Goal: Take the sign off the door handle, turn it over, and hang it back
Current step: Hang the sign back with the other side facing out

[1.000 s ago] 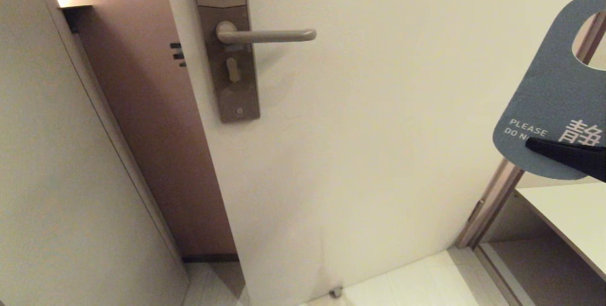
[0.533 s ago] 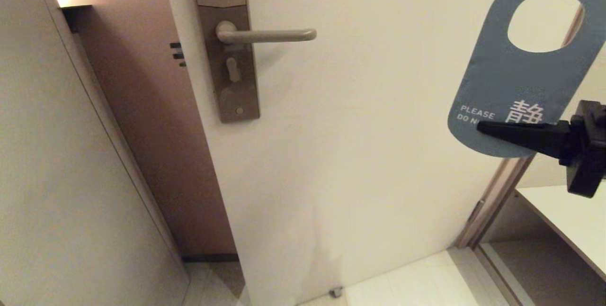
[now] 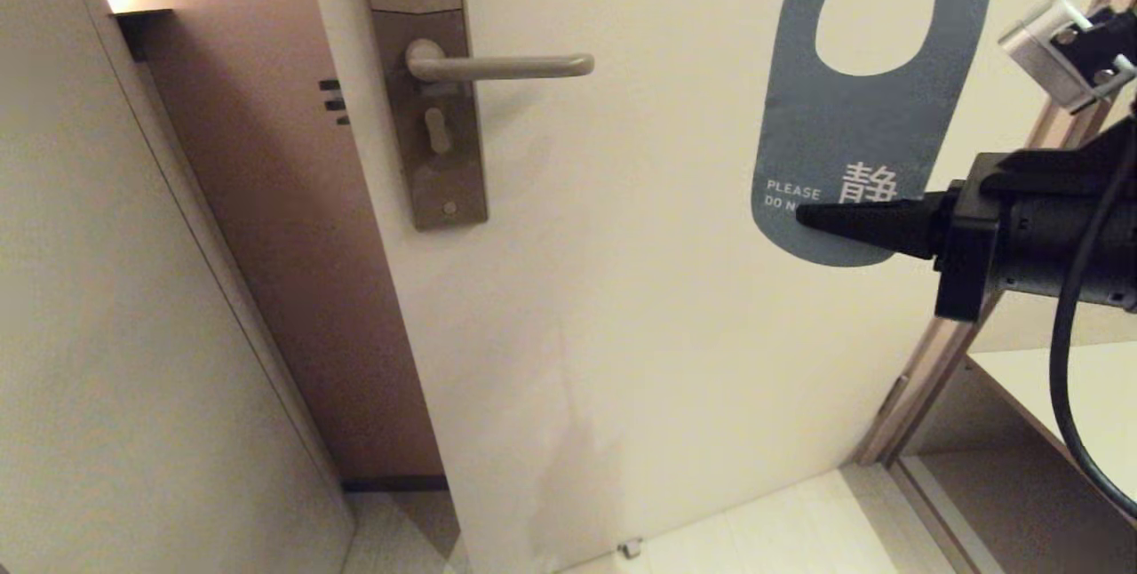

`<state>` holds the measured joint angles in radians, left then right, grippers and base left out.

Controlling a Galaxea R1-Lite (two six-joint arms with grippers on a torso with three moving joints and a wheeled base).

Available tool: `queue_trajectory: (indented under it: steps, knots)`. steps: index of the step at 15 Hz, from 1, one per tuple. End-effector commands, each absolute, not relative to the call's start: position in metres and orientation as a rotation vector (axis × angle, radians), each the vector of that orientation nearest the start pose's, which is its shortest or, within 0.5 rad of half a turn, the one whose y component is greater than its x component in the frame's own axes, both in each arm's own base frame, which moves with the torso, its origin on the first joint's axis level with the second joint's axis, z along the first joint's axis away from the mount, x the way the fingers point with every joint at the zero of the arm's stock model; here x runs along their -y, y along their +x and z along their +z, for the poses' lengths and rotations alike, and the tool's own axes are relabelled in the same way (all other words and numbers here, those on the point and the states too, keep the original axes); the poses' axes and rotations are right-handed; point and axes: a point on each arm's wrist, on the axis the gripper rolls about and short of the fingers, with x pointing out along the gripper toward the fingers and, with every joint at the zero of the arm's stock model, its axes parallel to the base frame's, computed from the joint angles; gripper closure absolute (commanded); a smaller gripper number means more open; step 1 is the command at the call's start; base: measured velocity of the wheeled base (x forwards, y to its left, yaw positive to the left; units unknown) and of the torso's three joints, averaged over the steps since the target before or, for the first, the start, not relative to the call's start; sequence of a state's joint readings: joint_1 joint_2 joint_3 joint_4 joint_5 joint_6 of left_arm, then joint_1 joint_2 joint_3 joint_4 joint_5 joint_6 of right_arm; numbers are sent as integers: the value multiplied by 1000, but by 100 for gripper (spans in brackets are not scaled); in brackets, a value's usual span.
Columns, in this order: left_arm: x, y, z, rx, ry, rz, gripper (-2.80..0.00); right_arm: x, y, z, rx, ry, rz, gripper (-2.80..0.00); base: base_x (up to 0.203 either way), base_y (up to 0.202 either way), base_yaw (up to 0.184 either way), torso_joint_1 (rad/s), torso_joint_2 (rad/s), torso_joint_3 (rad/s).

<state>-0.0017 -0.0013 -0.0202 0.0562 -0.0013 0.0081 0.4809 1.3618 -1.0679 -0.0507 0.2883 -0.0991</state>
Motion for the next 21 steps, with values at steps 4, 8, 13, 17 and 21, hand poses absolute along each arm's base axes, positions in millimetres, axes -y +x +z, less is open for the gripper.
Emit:
queue_trajectory:
  steps: [4, 8, 13, 17, 21]
  knots:
    - [0, -24, 75, -37, 8, -3, 0, -148, 200, 294, -234, -159, 787, 0, 0, 0, 0, 0, 0, 0]
    - [0, -24, 75, -36, 8, -3, 0, -171, 210, 297, -227, -184, 714, 0, 0, 0, 0, 0, 0, 0]
    - [0, -25, 76, -35, 8, -3, 0, -205, 220, 296, -218, -217, 638, 0, 0, 0, 0, 0, 0, 0]
    - [0, -24, 75, -37, 8, -3, 0, -225, 233, 296, -209, -231, 556, 0, 0, 0, 0, 0, 0, 0]
    - [0, -24, 75, -36, 8, -3, 0, -235, 243, 291, -216, -244, 486, 0, 0, 0, 0, 0, 0, 0]
